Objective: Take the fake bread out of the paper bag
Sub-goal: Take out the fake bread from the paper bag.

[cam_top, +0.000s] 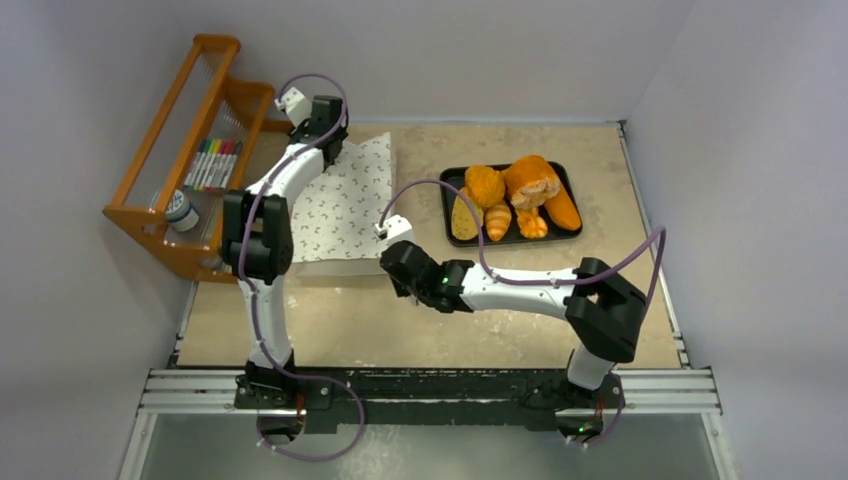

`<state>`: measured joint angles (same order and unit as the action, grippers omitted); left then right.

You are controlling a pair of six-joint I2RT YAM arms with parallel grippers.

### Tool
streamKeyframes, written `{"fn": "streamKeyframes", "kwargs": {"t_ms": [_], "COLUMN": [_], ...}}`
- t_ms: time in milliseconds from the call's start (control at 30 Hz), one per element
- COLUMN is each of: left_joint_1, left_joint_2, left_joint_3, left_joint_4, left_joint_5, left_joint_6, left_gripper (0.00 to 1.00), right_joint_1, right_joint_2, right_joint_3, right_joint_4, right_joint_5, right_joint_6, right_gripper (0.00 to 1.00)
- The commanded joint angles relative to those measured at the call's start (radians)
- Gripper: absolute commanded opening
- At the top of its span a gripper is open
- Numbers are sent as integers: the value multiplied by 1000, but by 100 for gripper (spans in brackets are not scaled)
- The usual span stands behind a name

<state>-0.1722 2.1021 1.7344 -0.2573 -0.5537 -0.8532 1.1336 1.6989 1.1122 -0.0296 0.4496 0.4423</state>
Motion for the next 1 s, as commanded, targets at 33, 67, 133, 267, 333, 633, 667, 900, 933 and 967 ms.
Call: {"fn": "streamKeyframes", "kwargs": {"t_ms": [33,67,133,267,333,633,667,900,933,967], "left_joint_1": [-40,-46,-60,-80,-86,-108,-110,-113,-113,-113], "left_joint_2": [44,61,94,158,181,219,219,182,176,173], "left_joint_3": [110,128,160,236,263,303,301,249,245,242], "left_joint_4": [3,-2,-9,-30,-37,-43,-43,-23,-22,-22], "left_joint_5": [-38,-42,-52,-67,-69,-84,-86,-87,-87,-87], "left_joint_6": [11,11,11,14,14,15,16,22,24,26], "left_gripper": [54,54,54,55,54,54,54,54,54,54], "right_joint_1": [-1,-1,6,23,34,62,64,101,107,115], "right_joint_2": [-88,-101,-131,-202,-244,-384,-385,-376,-372,-366], "right_joint_3": [29,25,5,-34,-58,-159,-175,-200,-193,-183], "right_joint_4": [-29,-40,-62,-110,-133,-216,-224,-266,-271,-276], "right_joint_5": [-82,-98,-124,-187,-223,-306,-308,-214,-201,-190], "right_joint_6": [-31,-30,-27,-32,-37,1,8,47,45,42], "right_gripper": [0,0,0,0,0,0,0,1,1,3]}}
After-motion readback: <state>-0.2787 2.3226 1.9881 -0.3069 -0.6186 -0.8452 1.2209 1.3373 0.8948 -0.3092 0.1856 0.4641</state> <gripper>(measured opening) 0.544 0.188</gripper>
